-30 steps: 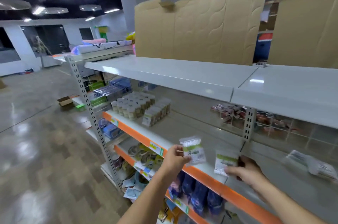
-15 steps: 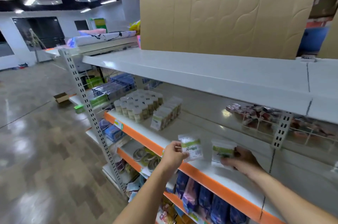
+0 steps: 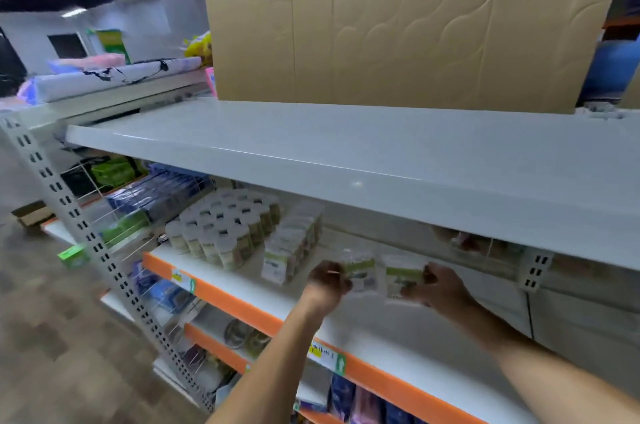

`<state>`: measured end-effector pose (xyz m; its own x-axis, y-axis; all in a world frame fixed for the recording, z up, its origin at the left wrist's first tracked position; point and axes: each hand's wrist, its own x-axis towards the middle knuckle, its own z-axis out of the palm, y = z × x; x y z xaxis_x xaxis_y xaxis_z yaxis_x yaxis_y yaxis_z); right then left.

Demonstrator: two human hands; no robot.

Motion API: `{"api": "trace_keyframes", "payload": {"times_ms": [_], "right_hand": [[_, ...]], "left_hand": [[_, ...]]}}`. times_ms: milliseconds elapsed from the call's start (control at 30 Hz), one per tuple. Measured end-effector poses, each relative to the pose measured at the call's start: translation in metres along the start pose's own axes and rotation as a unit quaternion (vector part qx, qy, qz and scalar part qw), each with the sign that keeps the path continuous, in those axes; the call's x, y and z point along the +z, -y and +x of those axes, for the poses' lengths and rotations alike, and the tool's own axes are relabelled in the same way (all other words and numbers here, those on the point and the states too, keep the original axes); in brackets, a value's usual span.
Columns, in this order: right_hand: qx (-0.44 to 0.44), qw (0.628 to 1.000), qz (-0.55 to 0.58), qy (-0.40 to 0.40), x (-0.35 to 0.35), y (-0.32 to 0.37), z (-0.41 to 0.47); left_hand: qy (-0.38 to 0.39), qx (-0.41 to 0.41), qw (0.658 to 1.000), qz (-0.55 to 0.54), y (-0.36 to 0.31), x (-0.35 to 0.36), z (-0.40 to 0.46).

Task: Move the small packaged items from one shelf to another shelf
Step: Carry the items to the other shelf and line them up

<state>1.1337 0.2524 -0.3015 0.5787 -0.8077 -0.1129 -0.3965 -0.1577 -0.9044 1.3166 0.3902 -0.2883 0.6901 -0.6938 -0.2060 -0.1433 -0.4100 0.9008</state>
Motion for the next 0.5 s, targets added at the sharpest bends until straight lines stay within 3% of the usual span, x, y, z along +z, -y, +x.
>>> {"api": "trace_keyframes", "payload": {"times_ms": [500], "right_hand": [[0.021,0.986,0.101,-0.128,0.031,-0.006,0.017]], "left_hand": [[-0.036,0.142,0.986,0.074,0.017,0.008,0.111]]}}
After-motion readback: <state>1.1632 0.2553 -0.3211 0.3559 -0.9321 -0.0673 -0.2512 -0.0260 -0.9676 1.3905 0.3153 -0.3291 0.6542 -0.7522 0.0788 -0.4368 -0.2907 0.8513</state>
